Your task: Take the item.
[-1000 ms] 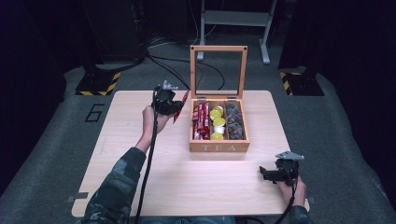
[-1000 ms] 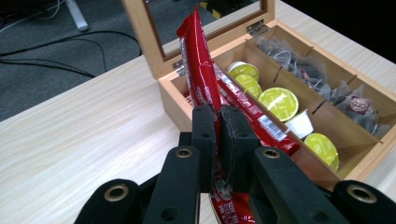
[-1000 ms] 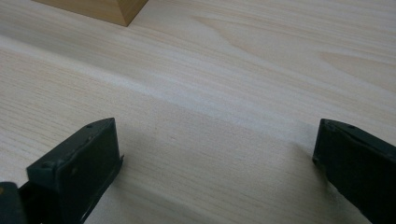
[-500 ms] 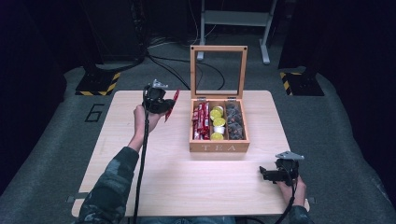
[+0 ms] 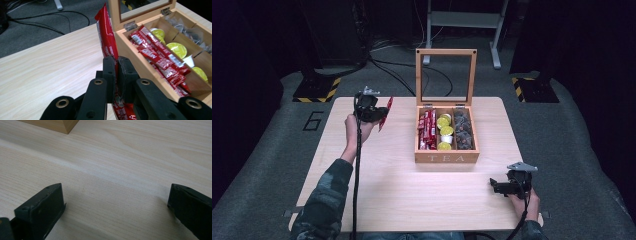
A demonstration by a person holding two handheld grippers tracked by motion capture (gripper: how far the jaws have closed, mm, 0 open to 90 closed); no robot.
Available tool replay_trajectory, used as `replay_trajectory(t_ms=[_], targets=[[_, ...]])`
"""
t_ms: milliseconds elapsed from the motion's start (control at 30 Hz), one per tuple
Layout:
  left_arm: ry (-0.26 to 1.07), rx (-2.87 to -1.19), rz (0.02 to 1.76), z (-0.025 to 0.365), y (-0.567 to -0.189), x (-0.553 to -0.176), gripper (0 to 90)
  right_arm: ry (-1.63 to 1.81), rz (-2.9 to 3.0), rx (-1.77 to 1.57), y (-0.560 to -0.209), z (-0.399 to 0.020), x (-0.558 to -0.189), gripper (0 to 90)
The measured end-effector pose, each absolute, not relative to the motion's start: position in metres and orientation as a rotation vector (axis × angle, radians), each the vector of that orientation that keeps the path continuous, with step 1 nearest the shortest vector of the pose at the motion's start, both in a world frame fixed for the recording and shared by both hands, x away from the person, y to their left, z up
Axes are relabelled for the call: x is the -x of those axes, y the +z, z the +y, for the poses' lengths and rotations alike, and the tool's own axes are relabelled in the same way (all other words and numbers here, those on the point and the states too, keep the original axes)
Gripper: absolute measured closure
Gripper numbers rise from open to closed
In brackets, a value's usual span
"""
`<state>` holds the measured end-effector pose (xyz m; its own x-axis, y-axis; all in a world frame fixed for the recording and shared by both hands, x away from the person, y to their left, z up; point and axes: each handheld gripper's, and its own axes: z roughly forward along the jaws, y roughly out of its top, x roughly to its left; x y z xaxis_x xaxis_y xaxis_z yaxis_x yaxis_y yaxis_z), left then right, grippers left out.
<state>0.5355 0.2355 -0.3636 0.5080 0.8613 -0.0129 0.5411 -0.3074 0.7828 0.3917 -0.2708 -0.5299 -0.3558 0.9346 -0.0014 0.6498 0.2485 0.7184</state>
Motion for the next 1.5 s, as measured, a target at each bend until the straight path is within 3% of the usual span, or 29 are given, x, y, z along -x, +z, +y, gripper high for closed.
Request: replay_trajectory(t_ms=[1500], targets=[[0.543,-1.929,1.447,0.311,-0.428,-0.549,84.4,0.886,2.094,-1.445,-0.53,-0.271,-0.392,0.0]])
